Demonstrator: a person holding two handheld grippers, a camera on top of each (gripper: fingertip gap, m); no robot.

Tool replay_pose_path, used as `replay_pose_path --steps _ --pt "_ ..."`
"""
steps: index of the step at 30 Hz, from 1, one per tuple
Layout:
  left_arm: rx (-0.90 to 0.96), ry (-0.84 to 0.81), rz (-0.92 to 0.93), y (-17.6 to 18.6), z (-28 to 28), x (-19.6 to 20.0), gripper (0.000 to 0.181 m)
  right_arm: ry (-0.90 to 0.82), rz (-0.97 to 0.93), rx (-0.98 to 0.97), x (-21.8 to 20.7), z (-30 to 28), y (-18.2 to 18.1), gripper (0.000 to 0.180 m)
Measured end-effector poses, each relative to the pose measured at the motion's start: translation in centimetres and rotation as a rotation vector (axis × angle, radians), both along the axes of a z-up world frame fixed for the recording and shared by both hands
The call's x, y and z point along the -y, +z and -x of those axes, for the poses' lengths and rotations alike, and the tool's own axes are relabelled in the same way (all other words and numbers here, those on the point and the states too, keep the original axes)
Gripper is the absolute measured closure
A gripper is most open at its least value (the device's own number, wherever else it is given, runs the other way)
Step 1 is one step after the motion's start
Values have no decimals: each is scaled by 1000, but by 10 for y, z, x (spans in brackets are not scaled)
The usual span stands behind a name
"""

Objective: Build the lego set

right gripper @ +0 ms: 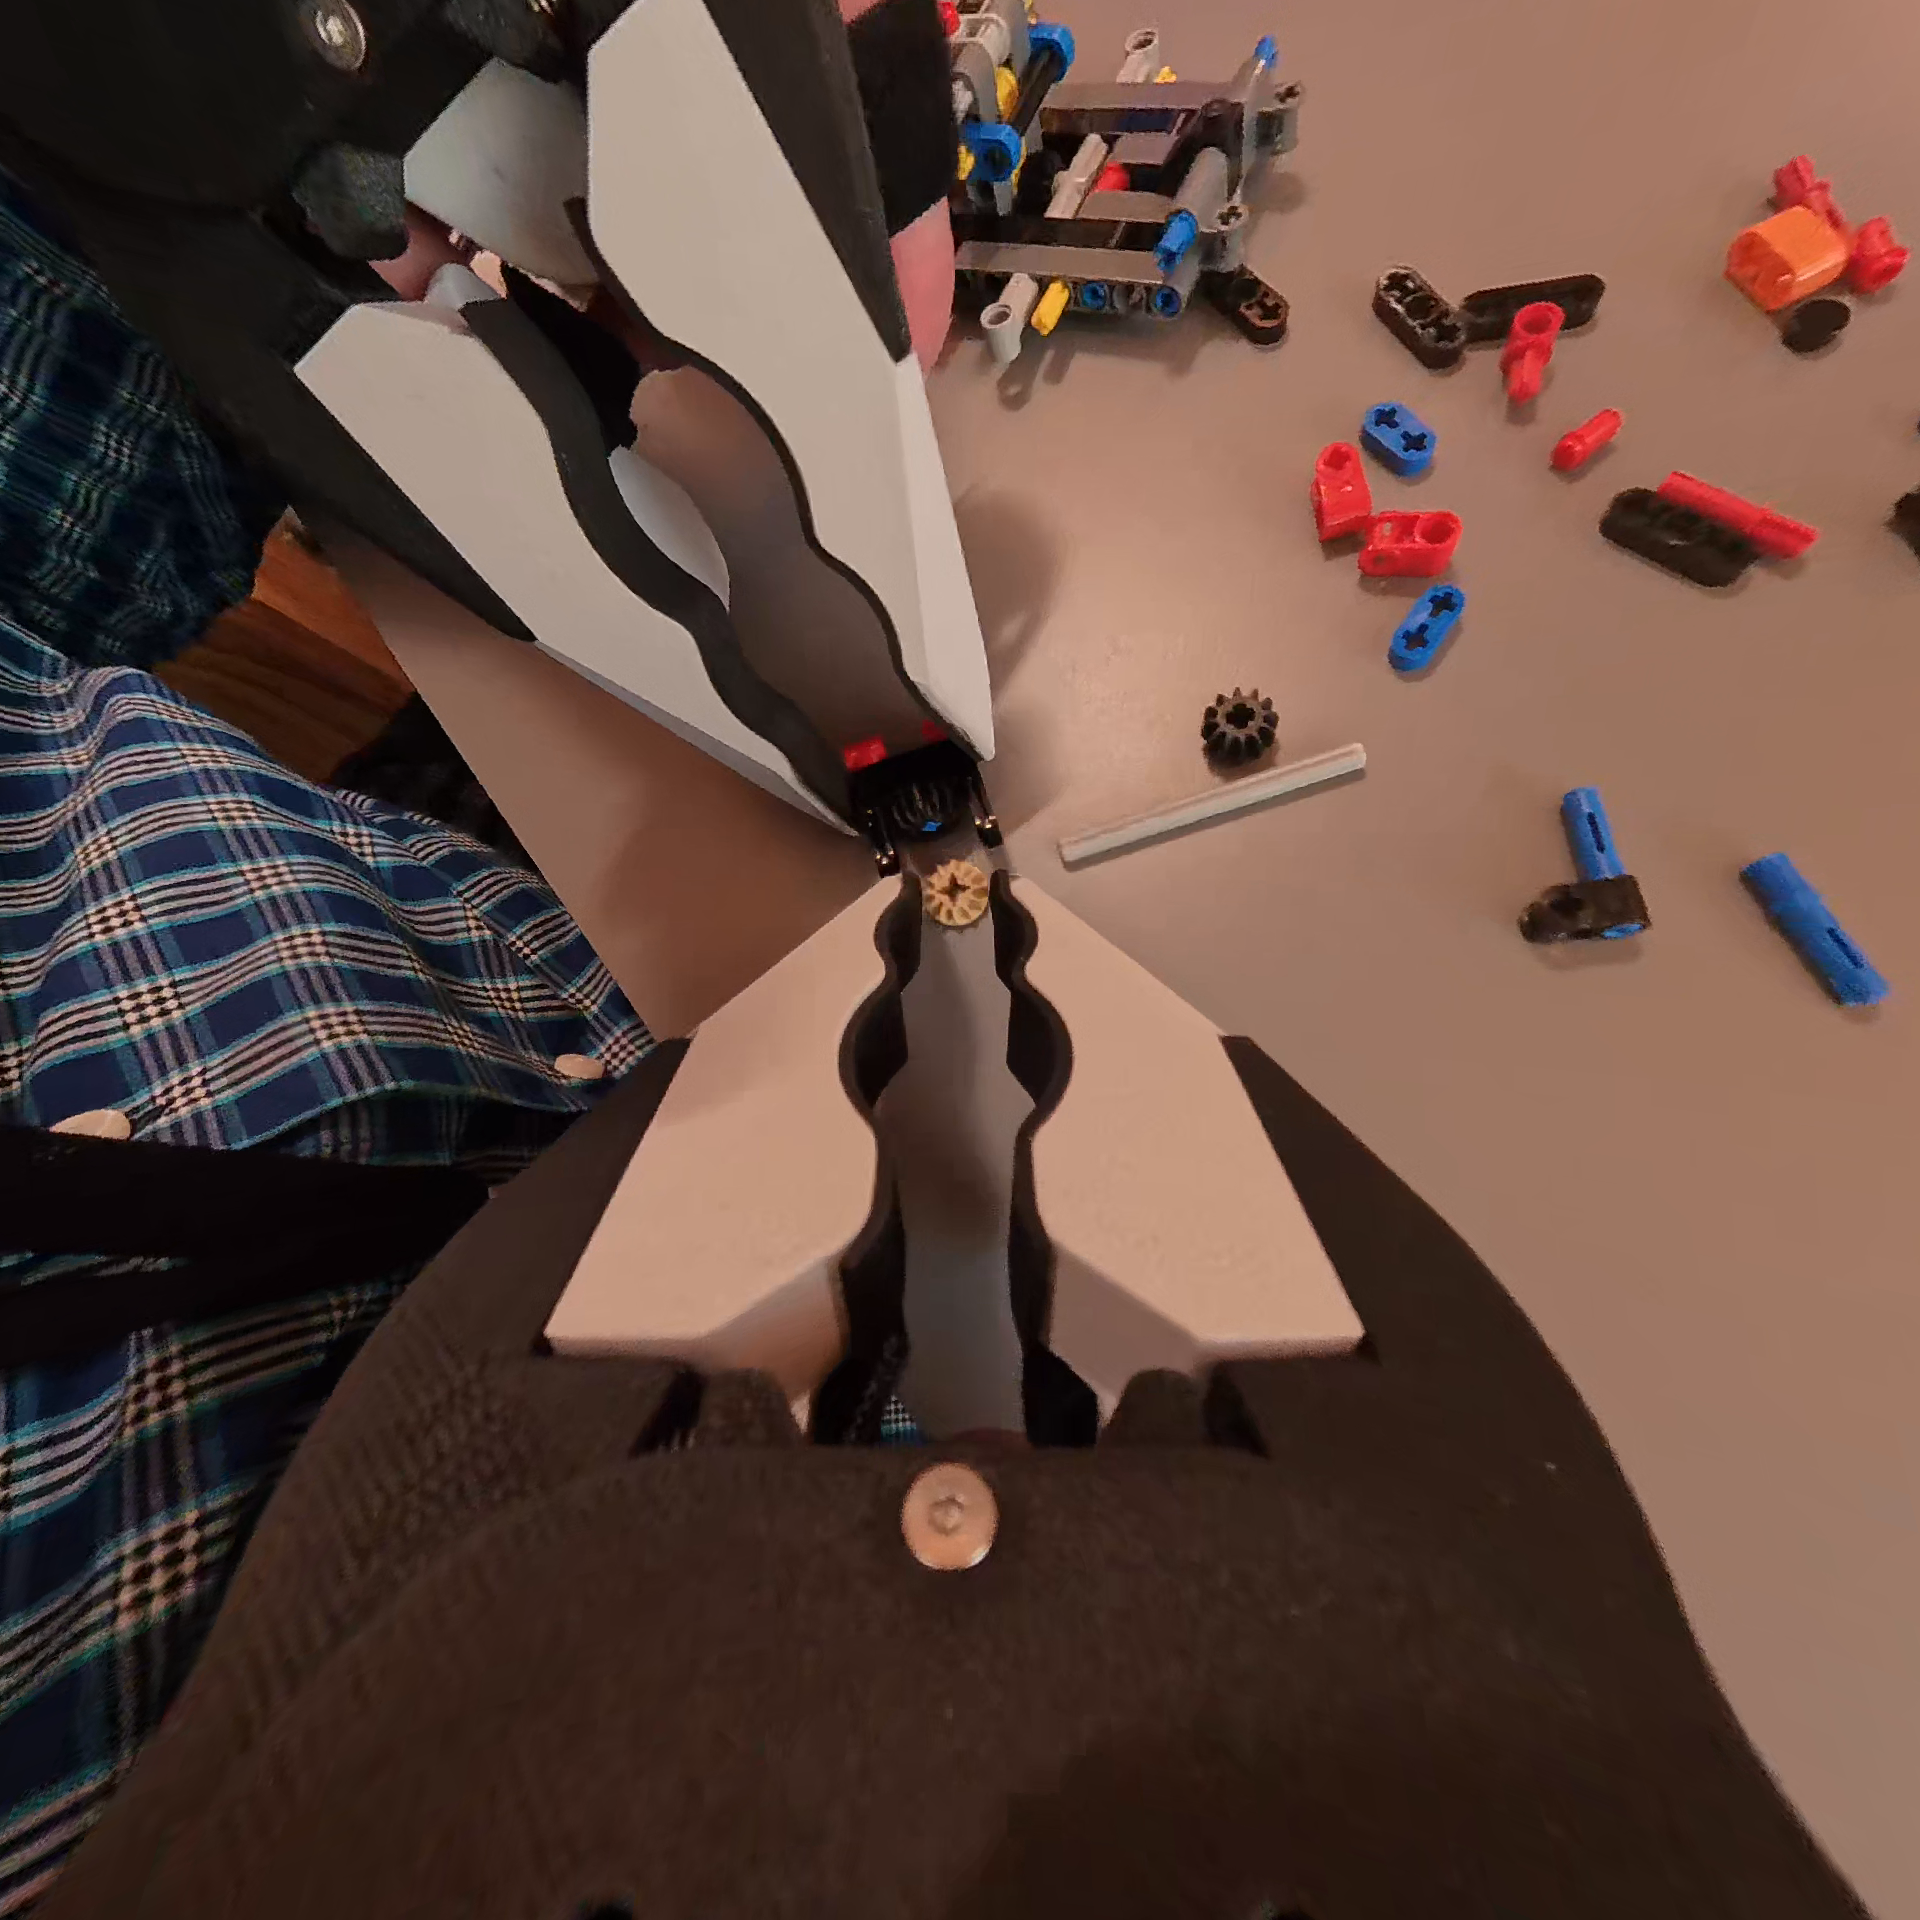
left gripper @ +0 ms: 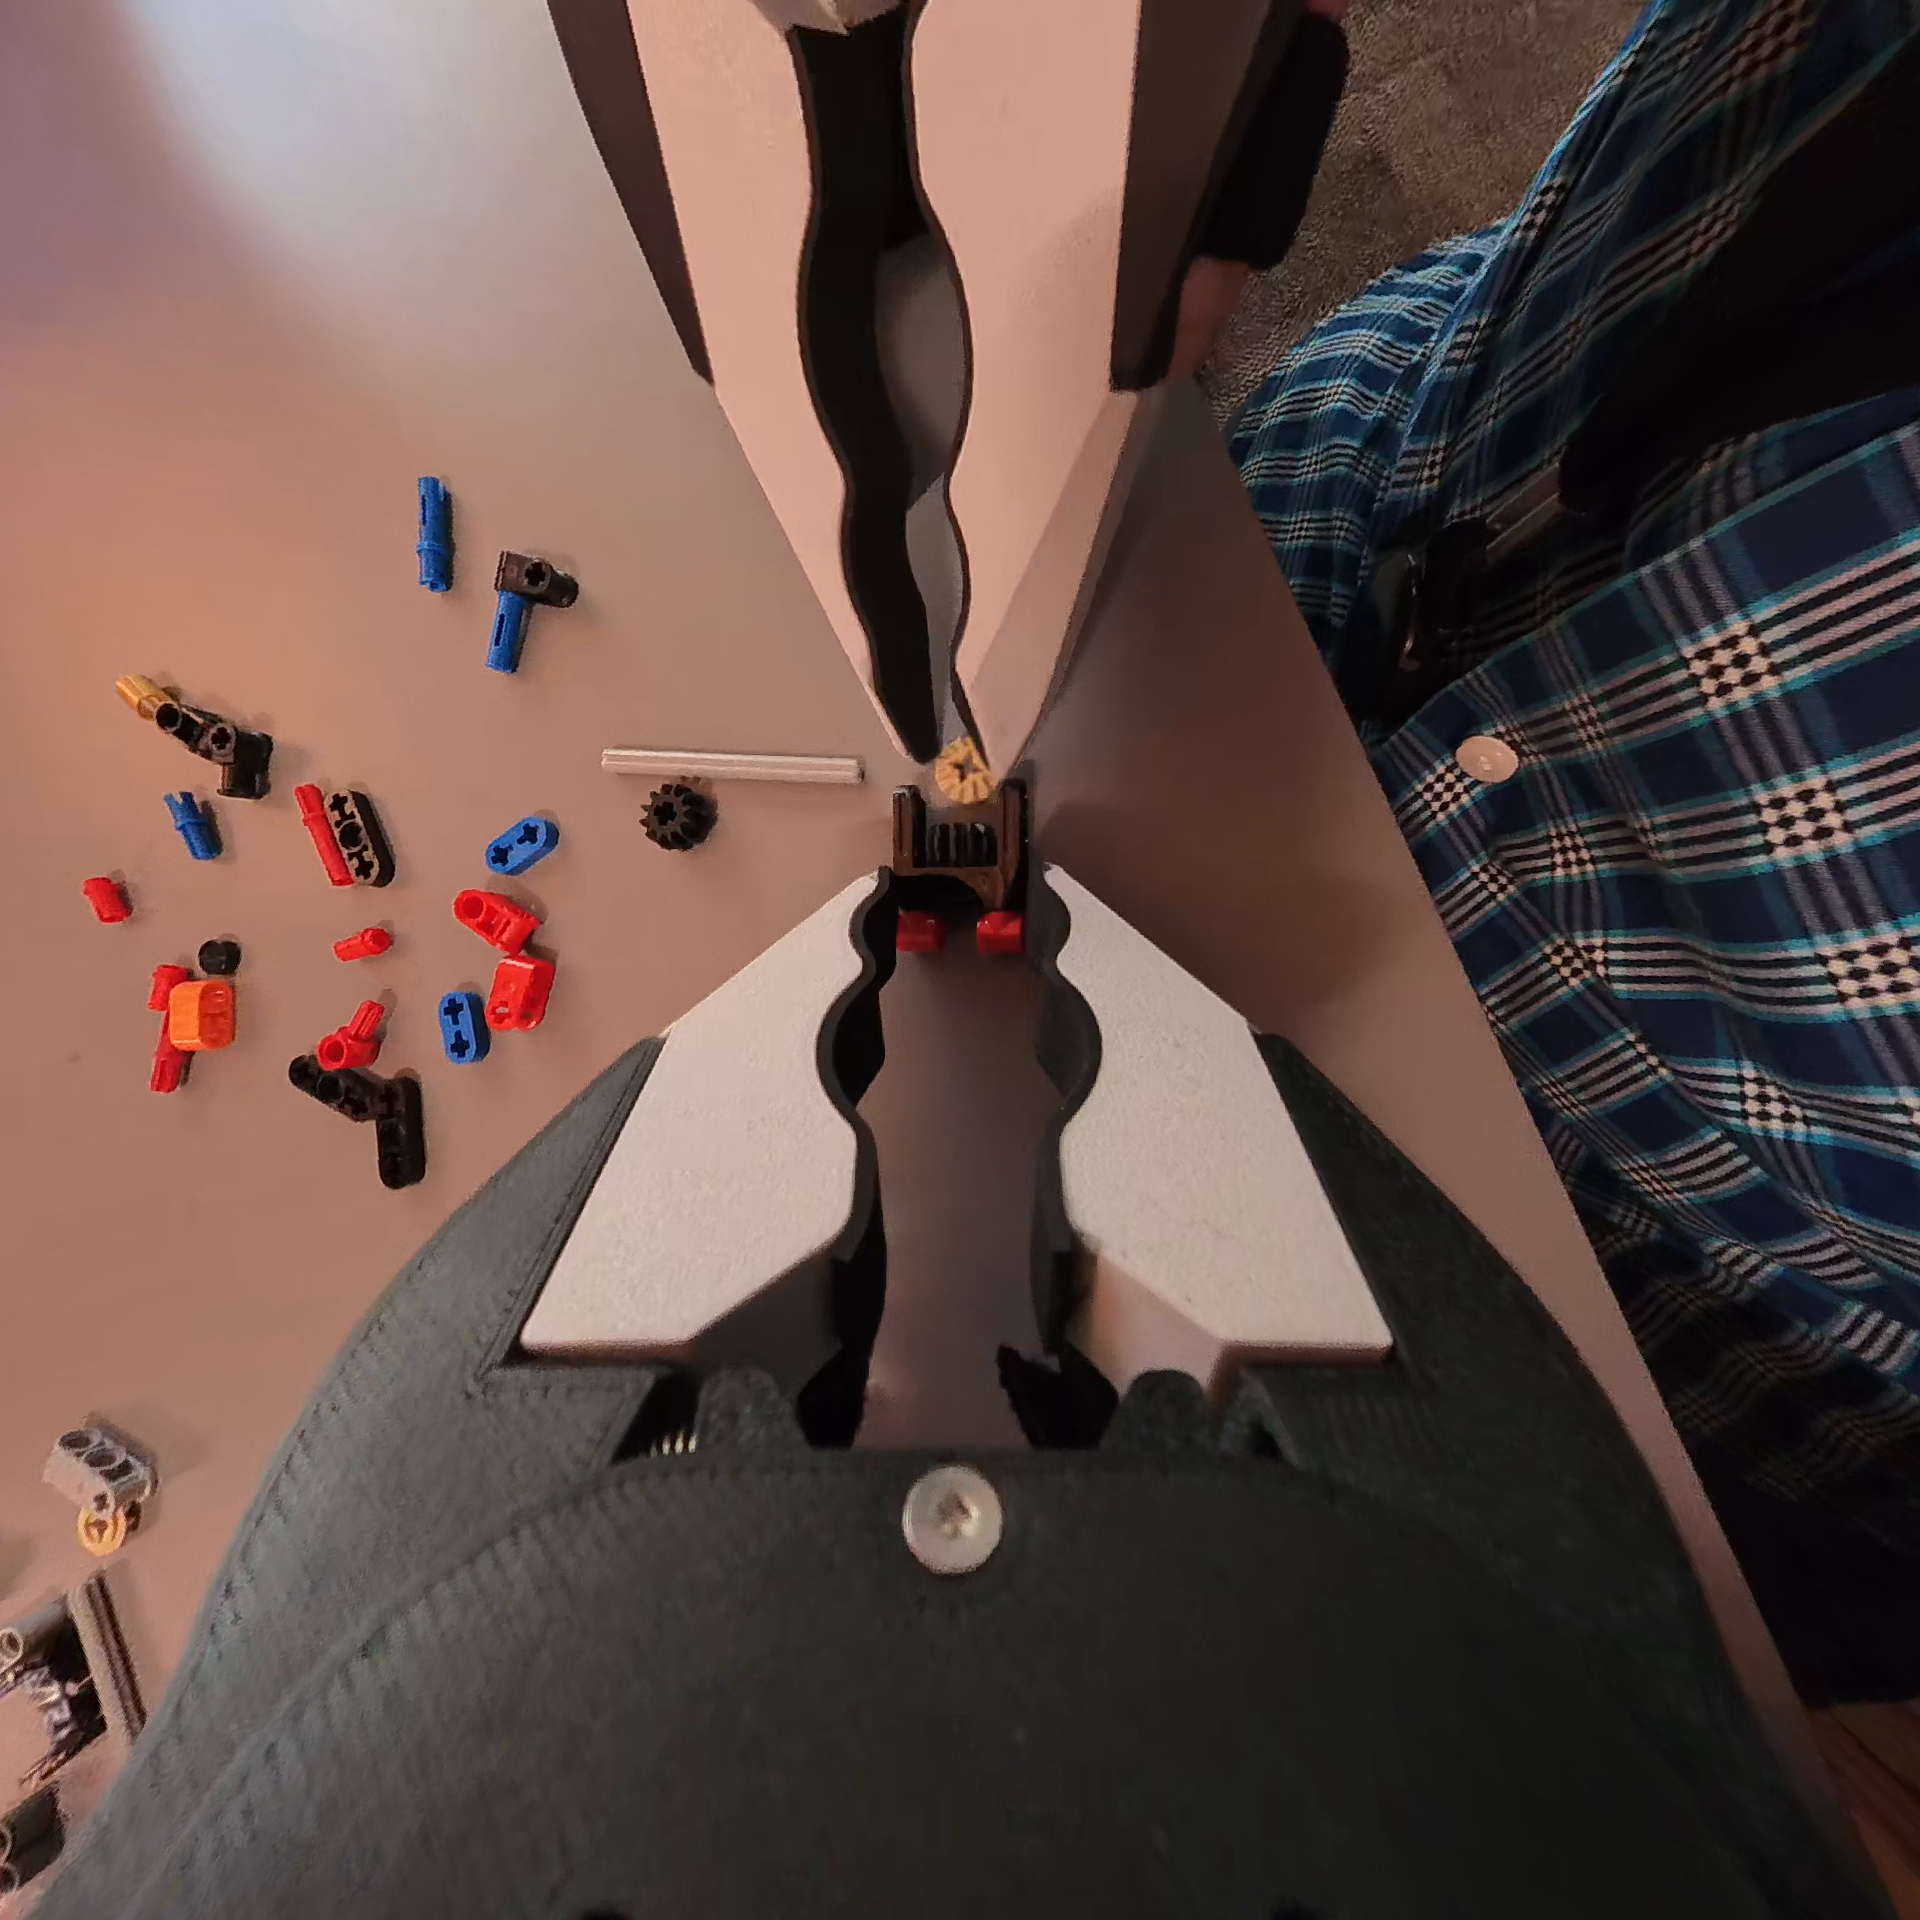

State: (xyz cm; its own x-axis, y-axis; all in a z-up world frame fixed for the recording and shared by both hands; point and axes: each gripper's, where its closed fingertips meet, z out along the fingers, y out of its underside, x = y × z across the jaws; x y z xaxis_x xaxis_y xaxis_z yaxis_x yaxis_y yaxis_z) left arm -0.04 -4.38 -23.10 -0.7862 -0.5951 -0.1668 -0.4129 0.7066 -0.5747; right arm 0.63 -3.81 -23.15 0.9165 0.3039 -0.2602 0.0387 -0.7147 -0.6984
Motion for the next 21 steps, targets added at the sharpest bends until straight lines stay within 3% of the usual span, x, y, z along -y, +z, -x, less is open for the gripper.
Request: replay_pose_path --steps 16,18,21 --pt "-20 9 -3 -1 4 -4 158 43 -81 91 0 1 5 180" --pt "-20 9 -2 -1 4 -5 158 61 -63 75 2 3 4 166" --pt "-19 8 -5 -1 4 -5 158 85 -49 80 4 5 0 164"
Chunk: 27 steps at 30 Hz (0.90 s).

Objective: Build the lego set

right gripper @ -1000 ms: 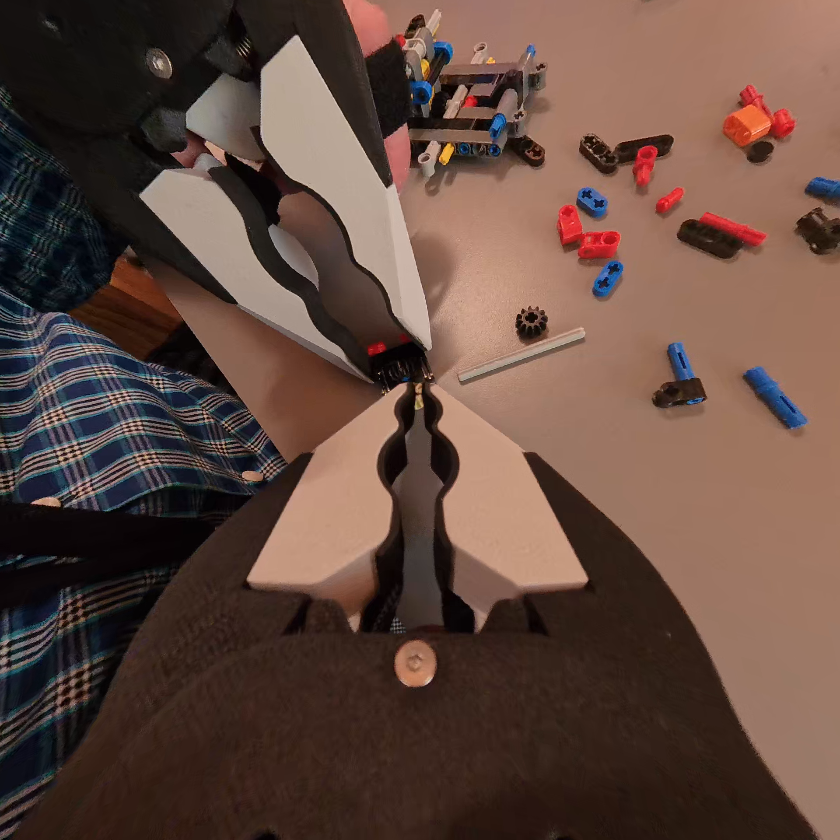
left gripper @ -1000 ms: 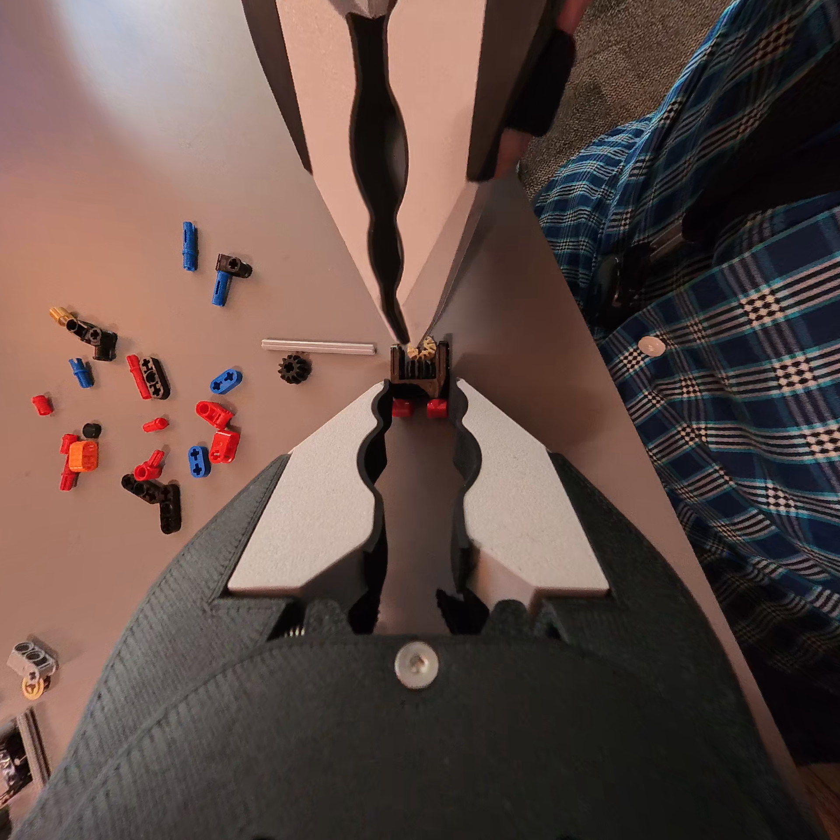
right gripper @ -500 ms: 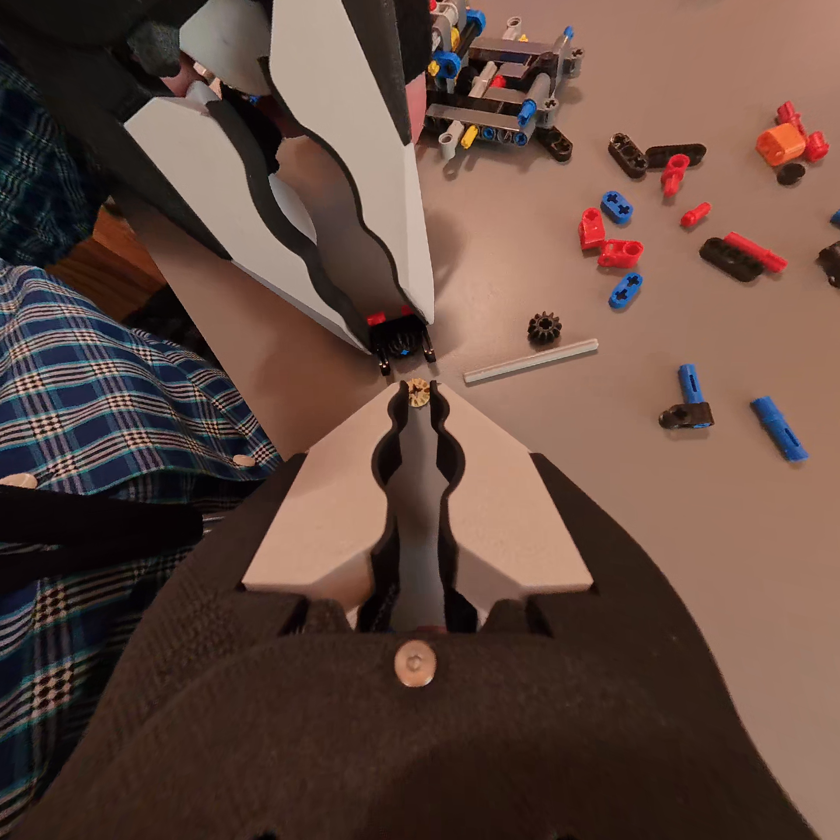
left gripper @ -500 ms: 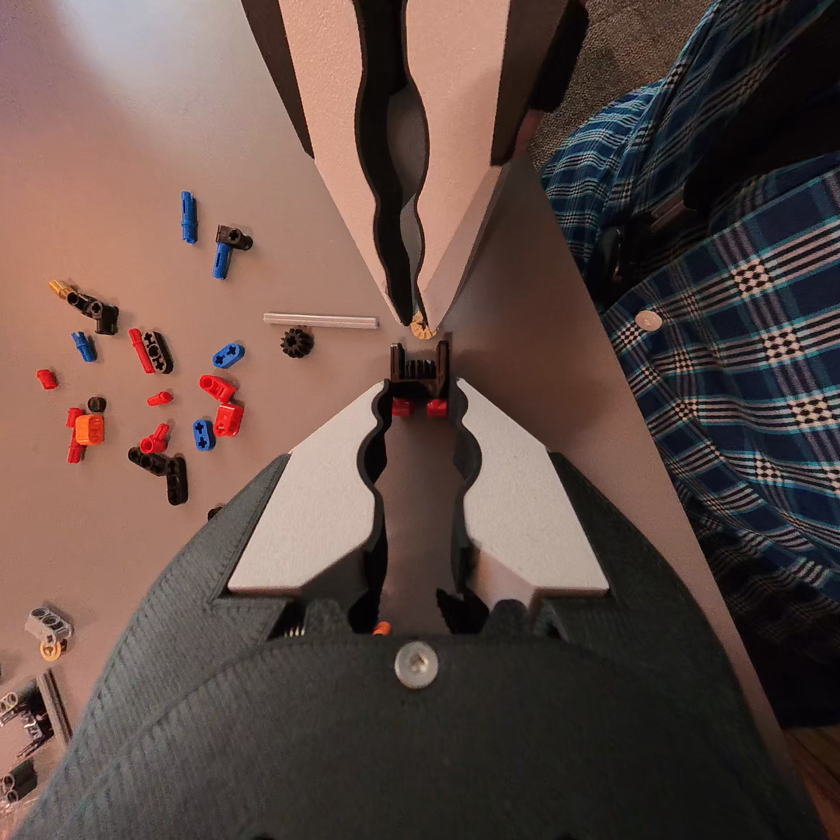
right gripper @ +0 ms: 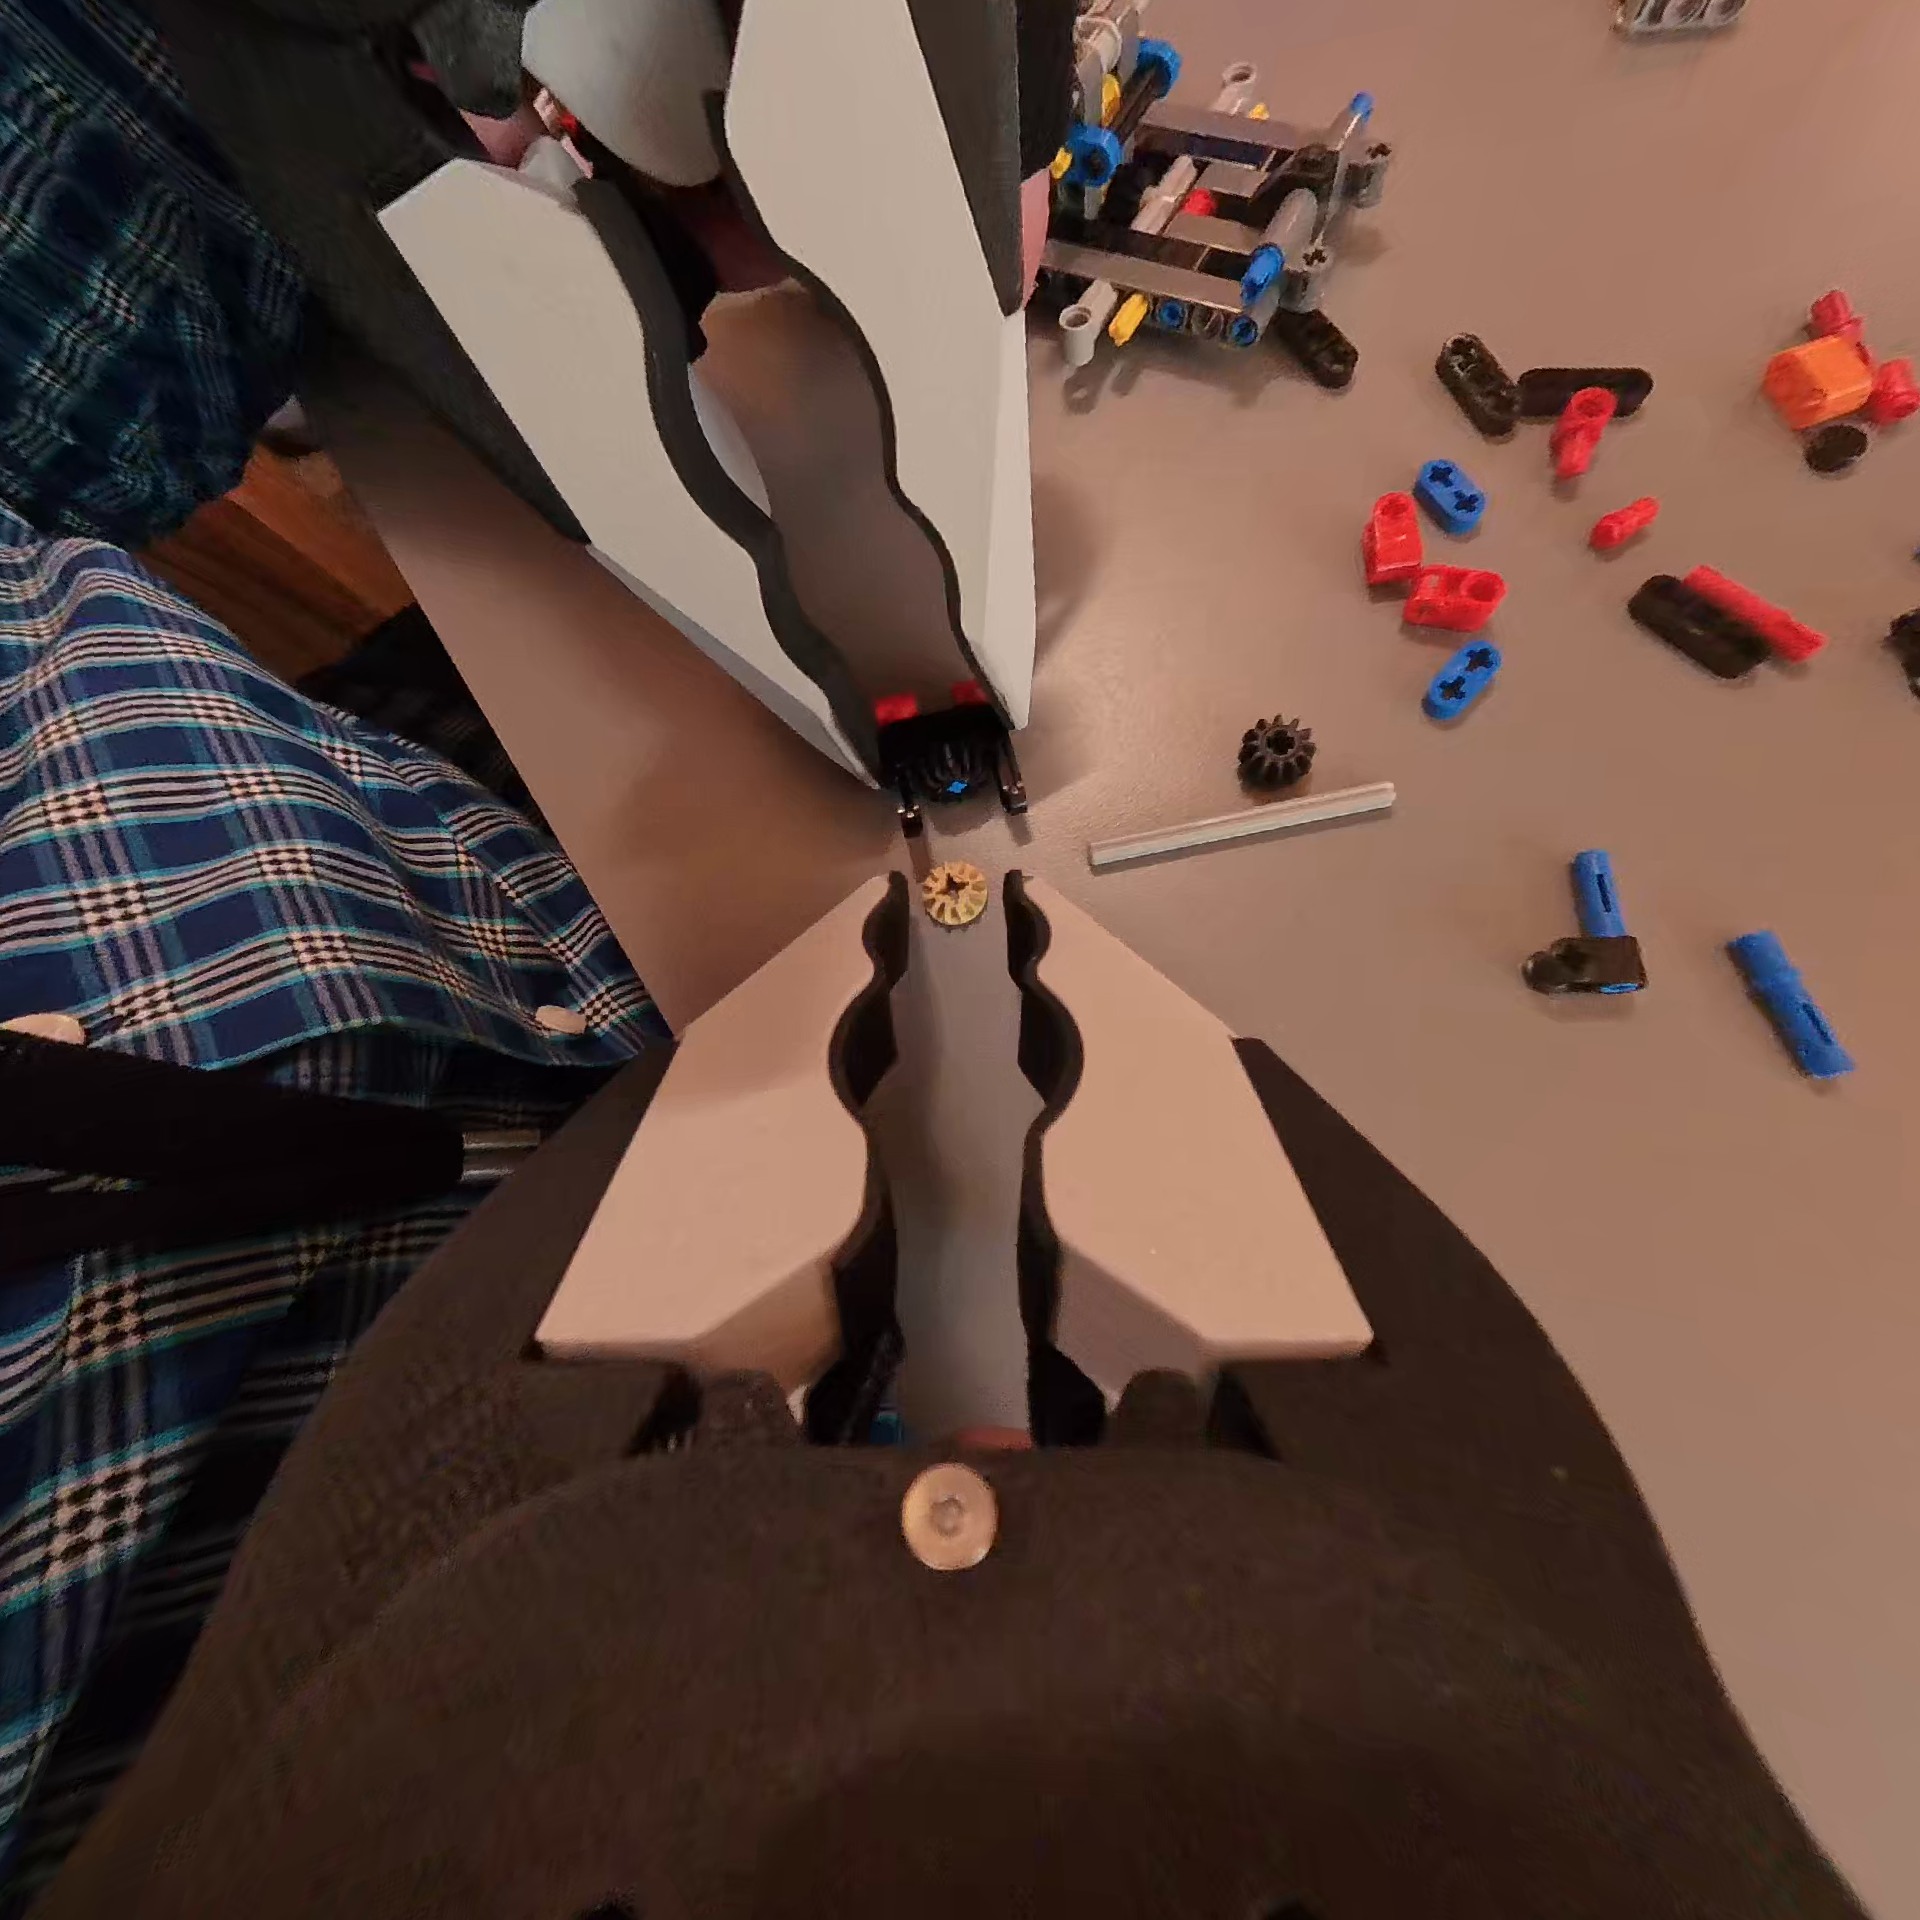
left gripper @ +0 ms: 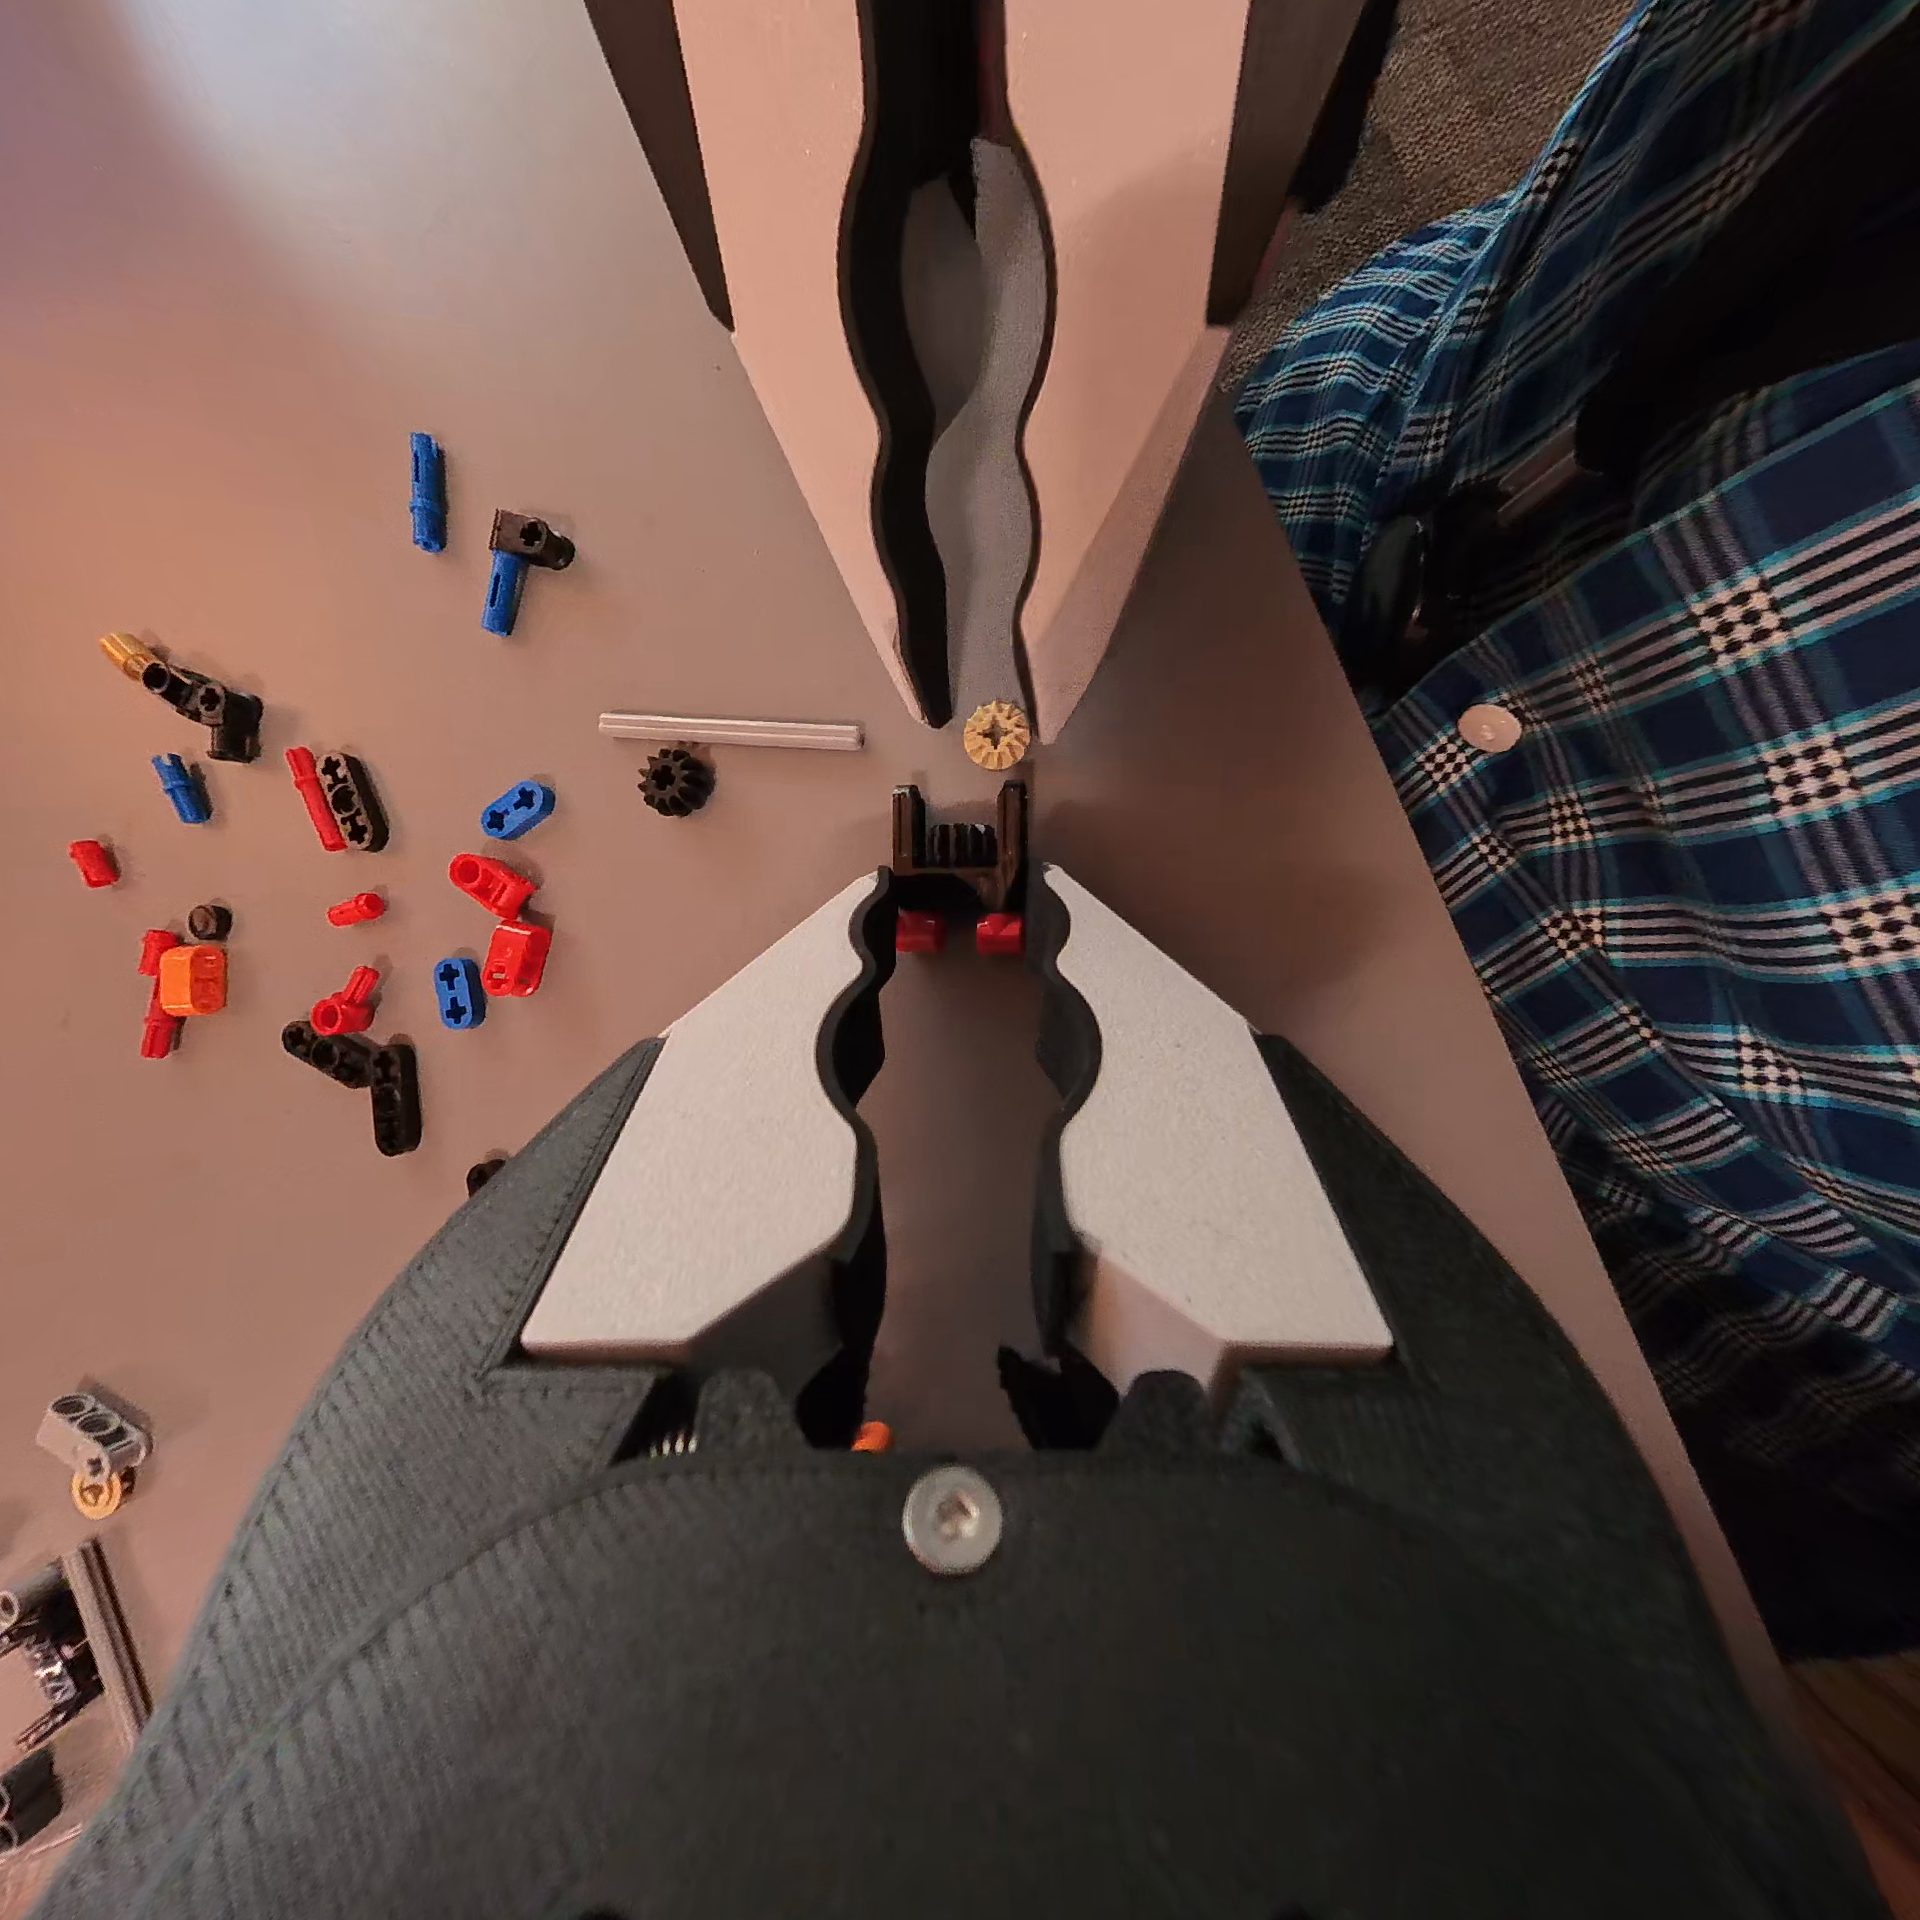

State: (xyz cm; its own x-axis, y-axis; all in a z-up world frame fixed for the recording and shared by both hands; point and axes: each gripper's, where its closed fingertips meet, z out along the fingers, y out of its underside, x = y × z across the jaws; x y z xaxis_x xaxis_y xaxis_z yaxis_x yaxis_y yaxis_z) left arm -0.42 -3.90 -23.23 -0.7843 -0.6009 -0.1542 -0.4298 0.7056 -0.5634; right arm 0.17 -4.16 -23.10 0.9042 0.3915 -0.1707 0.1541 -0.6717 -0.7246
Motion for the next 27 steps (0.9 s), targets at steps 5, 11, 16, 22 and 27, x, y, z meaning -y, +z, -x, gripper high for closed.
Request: replay_pose_path --steps 5,11,16,22,27 --pt "-1 0 3 -1 -1 -1 158 17 11 10 0 3 -2 171" --pt "4 0 0 -1 -1 -4 158 20 -28 44 0 2 0 180" --pt "5 2 2 -2 -2 -8 158 20 -41 38 1 3 4 180" --pt "7 8 14 -3 -3 -12 158 172 -103 -98 13 36 25 166" --pt "3 11 35 -2 -5 -14 158 358 -120 -28 24 69 19 151"
